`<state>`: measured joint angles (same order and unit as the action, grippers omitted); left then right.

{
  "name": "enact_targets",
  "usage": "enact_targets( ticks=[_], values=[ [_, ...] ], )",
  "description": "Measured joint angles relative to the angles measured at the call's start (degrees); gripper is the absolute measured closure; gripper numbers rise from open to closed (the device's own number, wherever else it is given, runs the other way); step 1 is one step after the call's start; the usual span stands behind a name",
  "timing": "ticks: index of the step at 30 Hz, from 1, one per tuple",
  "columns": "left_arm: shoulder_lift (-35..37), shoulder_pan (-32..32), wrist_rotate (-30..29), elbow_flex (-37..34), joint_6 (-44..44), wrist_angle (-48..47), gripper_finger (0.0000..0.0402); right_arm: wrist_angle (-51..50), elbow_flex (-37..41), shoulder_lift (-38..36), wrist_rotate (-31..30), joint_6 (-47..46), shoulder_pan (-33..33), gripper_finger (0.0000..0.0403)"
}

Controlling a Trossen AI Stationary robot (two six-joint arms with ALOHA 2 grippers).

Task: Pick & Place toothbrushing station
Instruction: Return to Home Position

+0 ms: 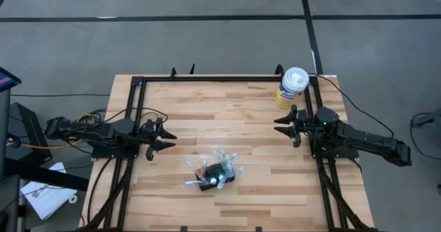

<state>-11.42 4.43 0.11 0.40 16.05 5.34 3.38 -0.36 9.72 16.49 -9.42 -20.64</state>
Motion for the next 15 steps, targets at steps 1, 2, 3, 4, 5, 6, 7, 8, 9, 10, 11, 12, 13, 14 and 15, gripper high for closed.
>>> enact_targets(
  ticks=[1,2,3,4,5,6,7,8,9,10,11,12,13,14,15],
  values=[
    [0.0,0.0,-0.5,0.0,0.9,0.0,0.0259,0.0,0.0,0.0,0.0,0.2,0.0,0.0249],
    [0.0,0.0,-1.2,0.0,1.4,0.0,0.0259,0.0,0.0,0.0,0.0,0.2,0.0,0.0248],
    [0.0,0.0,-1.6,0.0,2.4,0.0,0.0259,0.0,0.0,0.0,0.0,0.2,0.0,0.0247],
    [0.0,0.0,-1.7,0.0,3.2,0.0,0.0259,0.0,0.0,0.0,0.0,0.2,0.0,0.0245],
    [0.0,0.0,-1.7,0.0,4.0,0.0,0.0259,0.0,0.0,0.0,0.0,0.2,0.1,0.0244],
    [0.0,0.0,-1.7,0.0,4.5,0.0,0.0259,0.0,0.0,0.0,0.0,0.2,0.1,0.0243],
    [0.0,0.0,-1.7,0.0,5.0,0.0,0.0259,0.0,0.0,0.0,0.0,0.2,0.1,0.0242],
    [0.0,0.0,-1.7,0.0,5.3,0.1,0.0259,0.0,0.0,0.0,0.1,-0.2,0.1,0.024],
    [0.0,0.0,-1.7,0.0,5.4,0.2,0.0259,0.0,0.0,0.0,0.1,-1.1,0.1,0.0239],
    [0.0,0.0,-1.7,0.0,5.4,0.3,0.0259,0.0,0.0,0.0,0.1,-2.3,0.1,0.0238],
    [0.0,0.0,-1.7,0.0,5.4,0.3,0.0259,0.0,0.0,0.0,0.1,-4.0,0.1,0.0237],
    [0.0,0.0,-1.7,0.0,5.4,0.3,0.0259,0.0,0.0,0.0,0.1,-5.7,0.1,0.0236],
    [0.0,0.0,-1.7,0.0,5.4,0.3,0.0259,0.0,0.0,0.0,0.1,-7.3,0.1,0.0235],
    [0.0,0.0,-1.7,0.0,5.4,0.3,0.0259,0.0,0.0,0.0,0.1,-8.7,0.1,0.0235],
    [0.0,0.0,-1.7,0.0,5.4,0.3,0.0259,0.0,0.0,0.0,0.1,-9.9,0.1,0.0234]
  ],
)
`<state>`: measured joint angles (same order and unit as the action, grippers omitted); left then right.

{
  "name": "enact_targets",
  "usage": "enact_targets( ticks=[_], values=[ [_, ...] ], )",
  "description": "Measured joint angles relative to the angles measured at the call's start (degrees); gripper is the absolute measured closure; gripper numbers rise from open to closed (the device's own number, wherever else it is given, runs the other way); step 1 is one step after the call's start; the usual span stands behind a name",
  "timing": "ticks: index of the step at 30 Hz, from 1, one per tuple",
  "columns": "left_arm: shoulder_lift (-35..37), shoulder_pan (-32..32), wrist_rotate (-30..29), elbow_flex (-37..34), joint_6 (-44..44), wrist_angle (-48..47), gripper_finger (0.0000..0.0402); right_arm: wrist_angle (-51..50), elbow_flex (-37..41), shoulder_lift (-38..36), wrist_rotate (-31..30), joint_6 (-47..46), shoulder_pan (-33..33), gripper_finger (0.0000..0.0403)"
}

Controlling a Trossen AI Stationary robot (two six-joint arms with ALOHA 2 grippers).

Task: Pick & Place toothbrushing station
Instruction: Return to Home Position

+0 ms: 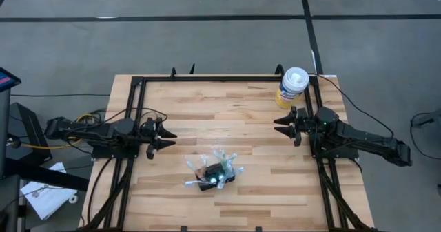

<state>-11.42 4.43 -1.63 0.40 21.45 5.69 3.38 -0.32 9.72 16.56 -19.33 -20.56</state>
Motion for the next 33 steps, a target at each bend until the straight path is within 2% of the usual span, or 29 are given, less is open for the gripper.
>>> enact_targets(
  ticks=[4,33],
  values=[
    [0.0,0.0,0.0,0.0,0.0,0.1,0.0259,0.0,0.0,0.0,0.0,-2.2,0.0,0.0235],
    [0.0,0.4,-0.1,0.0,-0.1,0.8,0.0259,0.0,0.0,0.0,0.1,-2.2,0.0,0.0234]
  ],
)
